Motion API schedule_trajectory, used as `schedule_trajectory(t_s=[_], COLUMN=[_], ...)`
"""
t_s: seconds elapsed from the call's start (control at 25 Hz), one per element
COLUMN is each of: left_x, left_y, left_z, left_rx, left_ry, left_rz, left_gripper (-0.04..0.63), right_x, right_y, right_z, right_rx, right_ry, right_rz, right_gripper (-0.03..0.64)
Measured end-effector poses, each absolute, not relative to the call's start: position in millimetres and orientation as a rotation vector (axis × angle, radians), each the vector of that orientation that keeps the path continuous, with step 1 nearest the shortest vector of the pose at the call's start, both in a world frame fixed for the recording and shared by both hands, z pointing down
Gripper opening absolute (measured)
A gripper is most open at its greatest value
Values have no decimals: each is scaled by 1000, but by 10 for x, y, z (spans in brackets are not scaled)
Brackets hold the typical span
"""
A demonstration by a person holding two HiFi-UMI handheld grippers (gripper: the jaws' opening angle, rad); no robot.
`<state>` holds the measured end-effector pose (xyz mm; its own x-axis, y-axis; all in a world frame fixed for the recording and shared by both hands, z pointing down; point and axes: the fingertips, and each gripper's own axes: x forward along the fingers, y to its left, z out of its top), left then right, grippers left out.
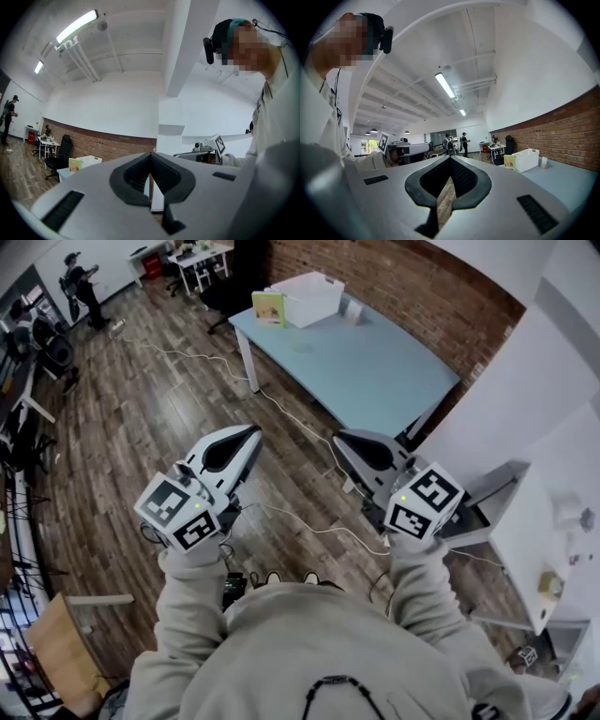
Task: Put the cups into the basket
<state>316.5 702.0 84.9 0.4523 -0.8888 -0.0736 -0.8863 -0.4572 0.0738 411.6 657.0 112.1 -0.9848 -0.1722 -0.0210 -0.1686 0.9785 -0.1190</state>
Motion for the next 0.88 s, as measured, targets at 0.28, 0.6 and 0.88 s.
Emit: schedule_trajectory(t_s=[0.28,0.6,0.88], left_x=[3390,3441,3260], left_y=[6946,6813,6431], left_z=[925,935,941], left_rx=[2650,2666,2699], left_ry=[-1620,-1621,-1578], left_rz=[-92,-89,-135], left_gripper=[-3,-3,-3], right_x=[4398,4546,4364], right_y=[6445,6277,5928], right_z=[1312,1368,1375], right_rx=[-258,-279,-319], right_ry=[3064,3048,3076], right_rz=[-268,-272,-244], right_gripper=[11,11,11])
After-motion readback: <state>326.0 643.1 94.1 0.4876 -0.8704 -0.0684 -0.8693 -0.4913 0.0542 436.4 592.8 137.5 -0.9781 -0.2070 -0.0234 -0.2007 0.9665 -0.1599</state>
